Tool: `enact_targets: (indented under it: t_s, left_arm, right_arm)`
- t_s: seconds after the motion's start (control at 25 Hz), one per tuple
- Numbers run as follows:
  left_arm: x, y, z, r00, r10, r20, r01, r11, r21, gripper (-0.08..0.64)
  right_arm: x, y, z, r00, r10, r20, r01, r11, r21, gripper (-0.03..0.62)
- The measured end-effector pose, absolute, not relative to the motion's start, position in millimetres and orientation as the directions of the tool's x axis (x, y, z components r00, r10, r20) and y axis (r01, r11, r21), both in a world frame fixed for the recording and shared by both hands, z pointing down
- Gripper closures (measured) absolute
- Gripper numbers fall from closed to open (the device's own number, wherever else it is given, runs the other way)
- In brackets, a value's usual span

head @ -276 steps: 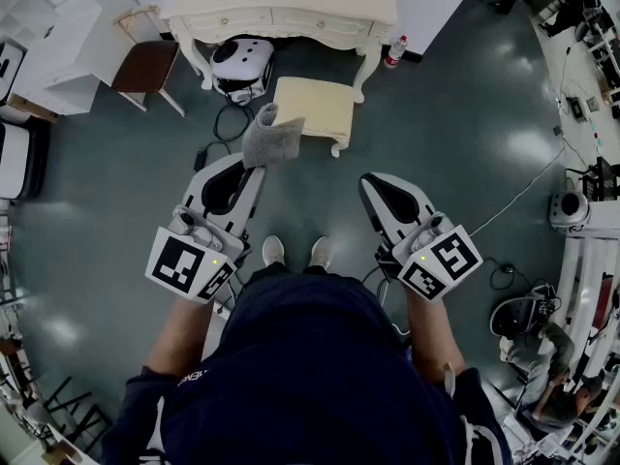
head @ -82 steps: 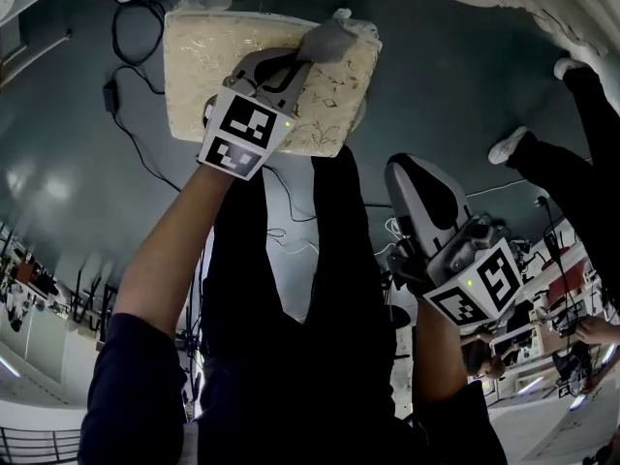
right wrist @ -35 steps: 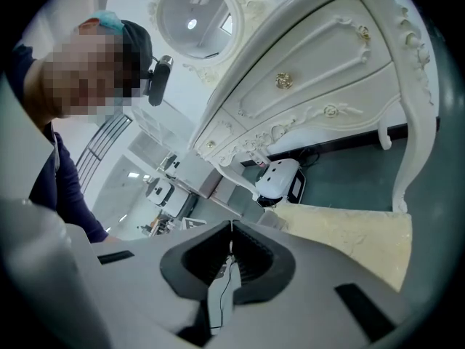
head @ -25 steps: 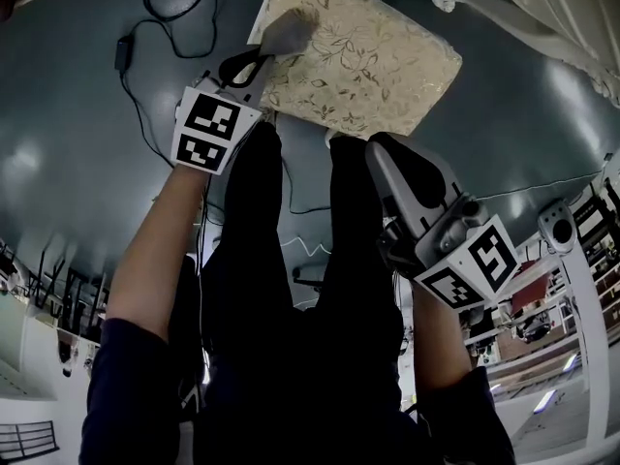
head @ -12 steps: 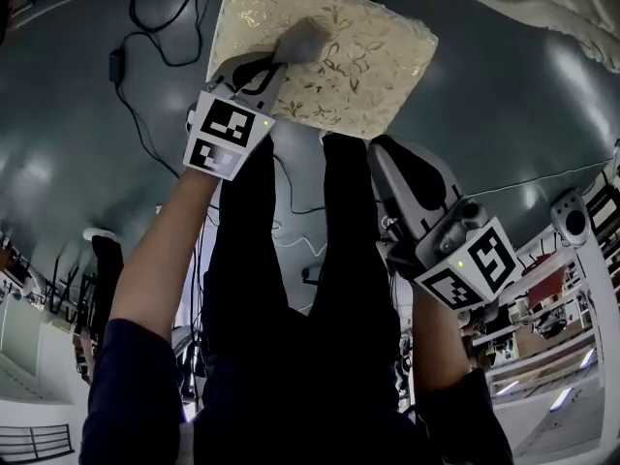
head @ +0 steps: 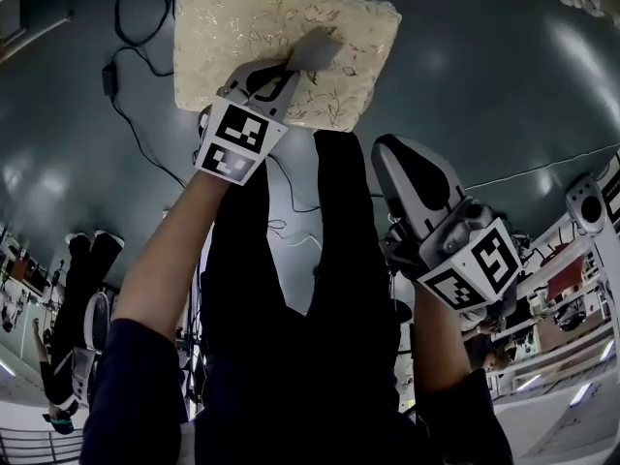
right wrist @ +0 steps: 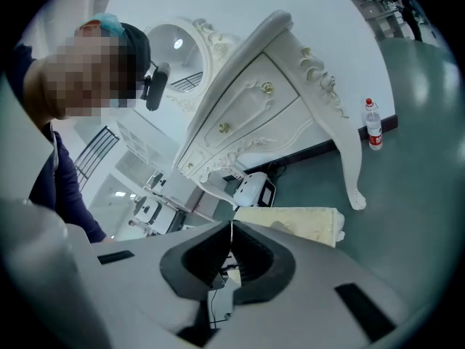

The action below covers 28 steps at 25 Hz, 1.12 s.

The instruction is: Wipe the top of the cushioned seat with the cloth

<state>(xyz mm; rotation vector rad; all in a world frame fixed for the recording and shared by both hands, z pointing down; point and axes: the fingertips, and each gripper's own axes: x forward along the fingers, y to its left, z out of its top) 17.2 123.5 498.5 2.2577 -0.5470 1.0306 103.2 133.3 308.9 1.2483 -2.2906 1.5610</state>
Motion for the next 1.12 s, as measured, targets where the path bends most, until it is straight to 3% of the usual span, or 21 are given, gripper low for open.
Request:
enact_targets:
  t_s: [0.68, 0.92, 1.12]
  left_arm:
    - [115, 171, 504, 0.635, -0.021, 0.772, -0.499, -0.774, 0.389, 0.532]
    - [116, 166, 489, 0.654, -0.042, 0.755, -0.493, -0.781, 0.384, 0.532]
    - [73, 163, 477, 0.642, -0.095, 0.761, -0.55, -0.748, 0.37, 0.532]
  right_arm:
    - [188, 165, 314, -0.603, -0.615, 0.508, -0.682, 0.068, -0.728, 0.565]
    - [186, 159, 310, -0.61, -0.609, 0.506, -0.682, 0.08, -0.726, 0.566]
    - [156, 151, 302, -0.638, -0.588, 0.497, -0.676, 0.119, -0.727, 0.566]
